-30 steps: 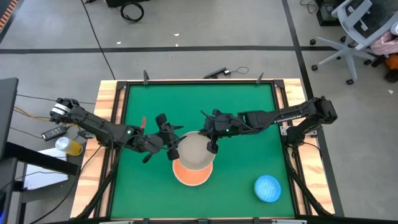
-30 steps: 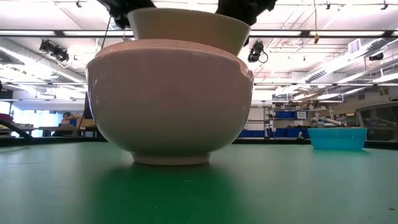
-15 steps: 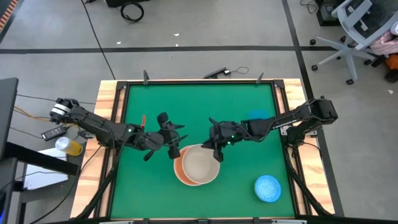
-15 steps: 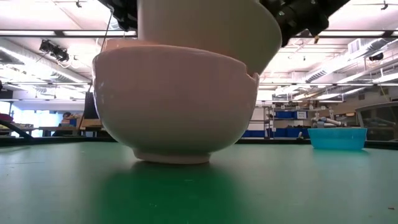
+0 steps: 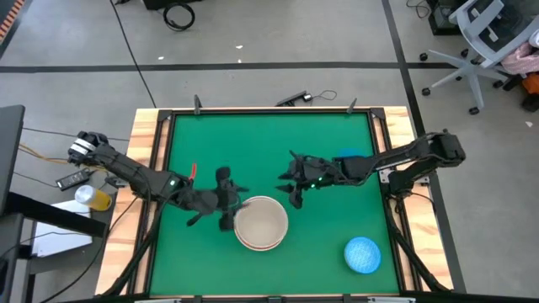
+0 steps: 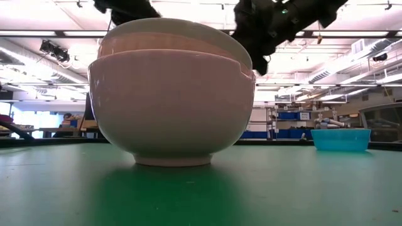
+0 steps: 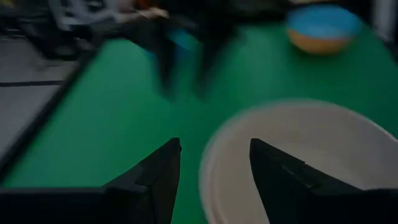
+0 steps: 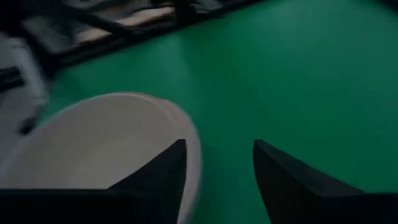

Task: Nest bowls inside each other
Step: Adjust the stacked bowls

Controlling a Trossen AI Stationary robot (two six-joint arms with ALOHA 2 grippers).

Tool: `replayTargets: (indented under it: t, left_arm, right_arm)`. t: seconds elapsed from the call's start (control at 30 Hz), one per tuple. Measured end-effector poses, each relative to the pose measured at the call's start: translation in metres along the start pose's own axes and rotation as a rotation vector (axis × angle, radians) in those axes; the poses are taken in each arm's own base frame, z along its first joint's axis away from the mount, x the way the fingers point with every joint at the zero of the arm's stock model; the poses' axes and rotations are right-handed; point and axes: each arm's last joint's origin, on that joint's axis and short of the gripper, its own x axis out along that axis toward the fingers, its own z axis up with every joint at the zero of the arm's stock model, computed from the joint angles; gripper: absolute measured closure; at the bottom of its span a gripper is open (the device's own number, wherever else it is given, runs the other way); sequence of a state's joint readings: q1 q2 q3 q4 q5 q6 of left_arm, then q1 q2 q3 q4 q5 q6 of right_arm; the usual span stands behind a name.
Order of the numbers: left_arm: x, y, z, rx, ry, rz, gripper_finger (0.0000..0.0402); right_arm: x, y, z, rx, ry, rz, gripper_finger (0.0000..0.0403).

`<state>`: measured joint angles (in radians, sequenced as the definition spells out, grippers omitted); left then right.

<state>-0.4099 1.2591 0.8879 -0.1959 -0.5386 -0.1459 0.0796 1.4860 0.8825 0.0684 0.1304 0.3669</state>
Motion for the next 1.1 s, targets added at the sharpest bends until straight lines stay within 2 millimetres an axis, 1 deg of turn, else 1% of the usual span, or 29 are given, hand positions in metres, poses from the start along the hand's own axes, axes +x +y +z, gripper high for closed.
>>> replayTargets:
  t: [0.1, 0.2, 0.33, 0.4, 0.47, 0.6, 0.73, 0.83, 0.93, 1.0, 1.1]
  left_arm:
    - [-0.010, -0.018, -0.010, 0.075, 0.082, -0.203, 0.0212]
    - [-0.022, -0.039, -0.016, 0.099, 0.120, -0.410, 0.0228]
    - [-0.040, -0.066, -0.015, 0.118, 0.051, -0.580, 0.0260]
    - [-0.041, -0.080, -0.018, 0.147, 0.034, -0.624, 0.0277]
    - [-0.030, -0.091, -0.026, 0.156, 0.060, -0.626, 0.0293]
    - [0.011, -0.107, -0.051, 0.127, 0.190, -0.612, 0.0321]
    - [0.043, -0.112, -0.071, 0.097, 0.276, -0.576, 0.0338]
    - [0.056, -0.109, -0.071, 0.086, 0.257, -0.550, 0.0345]
    - [0.064, -0.102, -0.069, 0.098, 0.230, -0.518, 0.0348]
    - [0.064, -0.098, -0.064, 0.092, 0.202, -0.513, 0.0349]
    - [0.063, -0.088, -0.059, 0.092, 0.200, -0.460, 0.0350]
  right_arm:
    - [-0.022, -0.007, 0.005, -0.025, 0.022, -0.093, 0.0201]
    - [-0.047, -0.011, 0.008, -0.041, 0.051, -0.138, 0.0201]
    - [-0.077, -0.014, 0.010, -0.050, 0.081, -0.153, 0.0206]
    - [-0.089, -0.016, 0.008, -0.042, 0.106, -0.155, 0.0207]
    - [-0.100, -0.018, 0.005, -0.047, 0.151, -0.156, 0.0208]
    - [-0.118, -0.026, -0.008, -0.026, 0.285, -0.235, 0.0208]
    - [-0.126, -0.033, -0.020, 0.034, 0.408, -0.312, 0.0208]
    - [-0.127, -0.034, -0.027, 0.047, 0.495, -0.337, 0.0208]
    - [-0.127, -0.037, -0.033, 0.058, 0.558, -0.422, 0.0208]
    - [-0.127, -0.040, -0.038, 0.084, 0.604, -0.477, 0.0208]
    - [-0.128, -0.038, -0.044, 0.096, 0.662, -0.517, 0.0208]
